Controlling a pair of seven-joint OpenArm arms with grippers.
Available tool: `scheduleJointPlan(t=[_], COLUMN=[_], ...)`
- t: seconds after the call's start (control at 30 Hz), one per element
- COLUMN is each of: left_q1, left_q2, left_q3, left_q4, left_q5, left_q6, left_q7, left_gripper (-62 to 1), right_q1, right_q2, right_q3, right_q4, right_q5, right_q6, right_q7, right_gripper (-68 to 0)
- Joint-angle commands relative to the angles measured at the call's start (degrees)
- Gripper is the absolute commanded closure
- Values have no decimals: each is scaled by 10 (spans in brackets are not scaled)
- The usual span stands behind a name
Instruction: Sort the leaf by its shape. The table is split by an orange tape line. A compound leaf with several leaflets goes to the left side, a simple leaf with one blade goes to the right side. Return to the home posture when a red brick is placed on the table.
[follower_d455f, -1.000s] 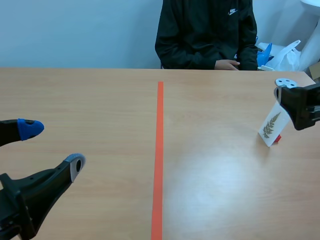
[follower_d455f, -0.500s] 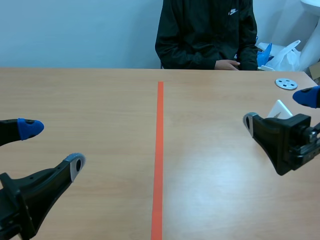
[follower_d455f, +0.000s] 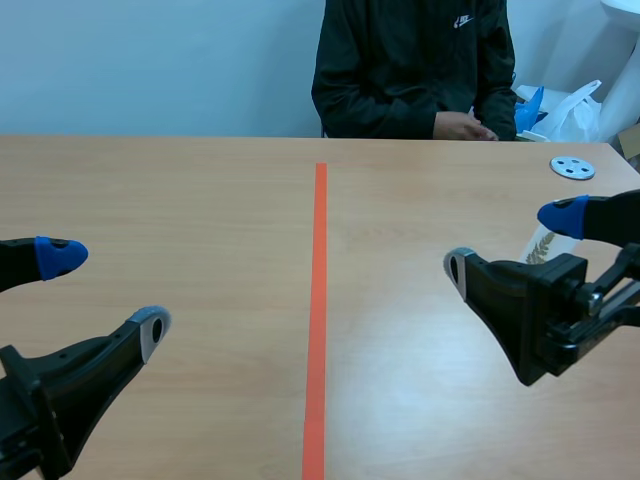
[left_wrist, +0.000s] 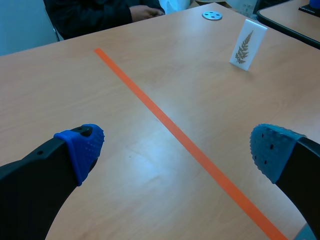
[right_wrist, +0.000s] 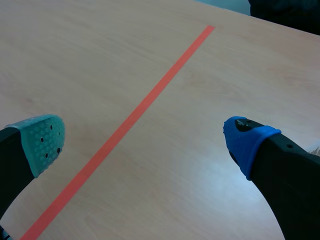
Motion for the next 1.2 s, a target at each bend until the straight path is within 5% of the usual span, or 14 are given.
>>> scheduleJointPlan(t=[0.0, 1.17], left_q1=[-2, -2], left_q2=[4, 4], left_q3=[0, 0], left_q4=[7, 7], left_q5=[-4, -4], left_q6=[-1, -1], left_q7=[-10, -10], left_gripper=[-623, -623], right_q1=[7, 7], right_q2=[5, 46], right_q3=[3, -25], right_q4=[3, 3], right_q5=[6, 0], right_q6=[0, -1], right_q7=[8, 5], right_gripper=[-679, -679])
